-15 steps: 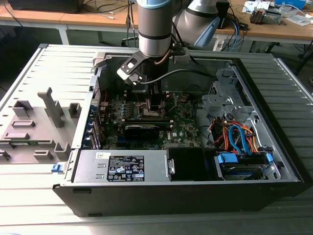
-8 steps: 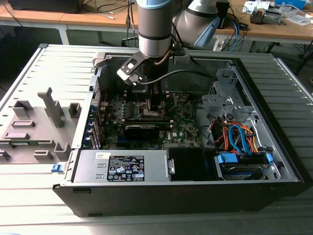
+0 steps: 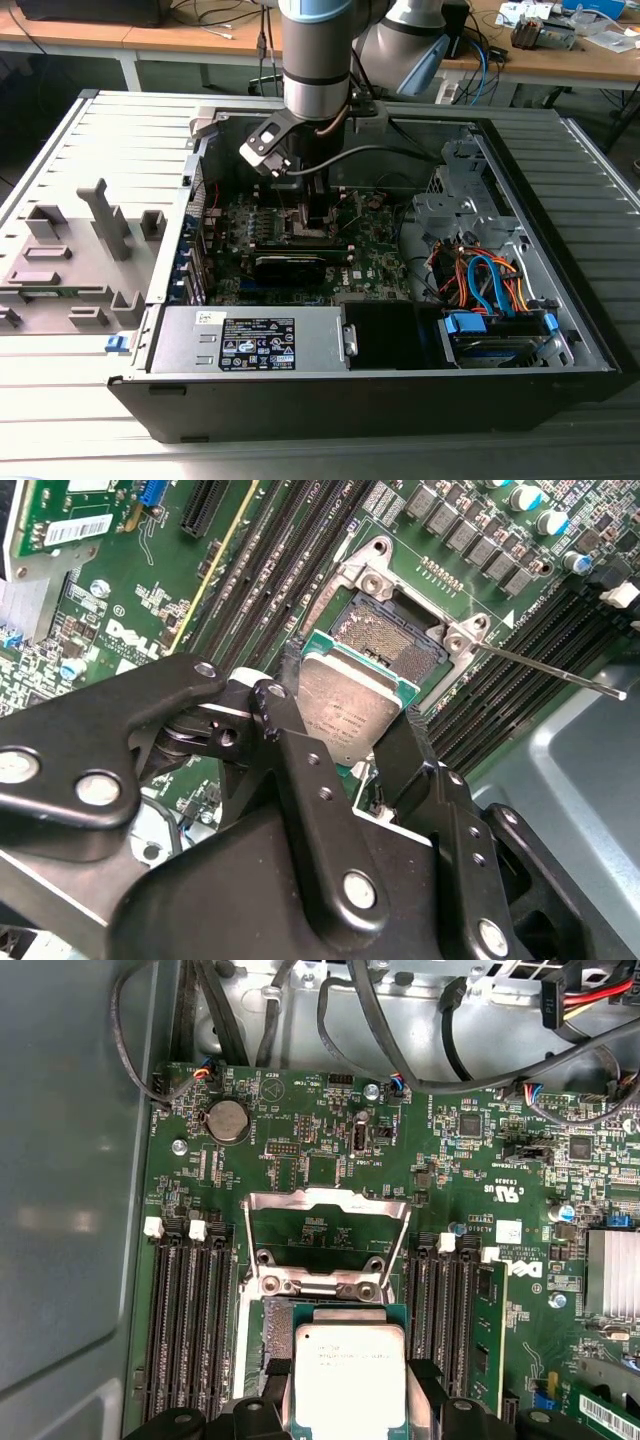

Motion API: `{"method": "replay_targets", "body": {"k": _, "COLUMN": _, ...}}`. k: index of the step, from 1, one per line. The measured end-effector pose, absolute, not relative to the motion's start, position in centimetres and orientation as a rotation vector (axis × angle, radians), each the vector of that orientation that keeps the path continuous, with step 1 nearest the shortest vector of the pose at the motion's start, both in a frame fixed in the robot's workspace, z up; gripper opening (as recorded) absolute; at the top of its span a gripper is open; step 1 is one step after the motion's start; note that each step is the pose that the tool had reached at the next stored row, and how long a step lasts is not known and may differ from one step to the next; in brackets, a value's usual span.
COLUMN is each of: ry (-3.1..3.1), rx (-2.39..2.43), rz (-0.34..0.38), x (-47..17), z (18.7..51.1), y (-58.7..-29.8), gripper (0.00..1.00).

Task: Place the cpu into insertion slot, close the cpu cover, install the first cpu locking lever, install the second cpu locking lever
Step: 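Place the cpu into insertion slot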

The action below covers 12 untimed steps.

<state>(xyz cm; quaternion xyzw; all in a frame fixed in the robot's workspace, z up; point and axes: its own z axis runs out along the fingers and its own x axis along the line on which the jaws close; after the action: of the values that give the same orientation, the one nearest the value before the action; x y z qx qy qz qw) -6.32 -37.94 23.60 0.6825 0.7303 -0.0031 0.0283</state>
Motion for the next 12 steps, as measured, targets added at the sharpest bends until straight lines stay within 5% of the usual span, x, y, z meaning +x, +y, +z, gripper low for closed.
{"method": "replay_targets", "body": {"k": 12, "ry": 2.254, "rx": 2.106, "rz": -0.01, "x": -6.32, "z": 23.32, "y": -37.94, "gripper": 0.54}}
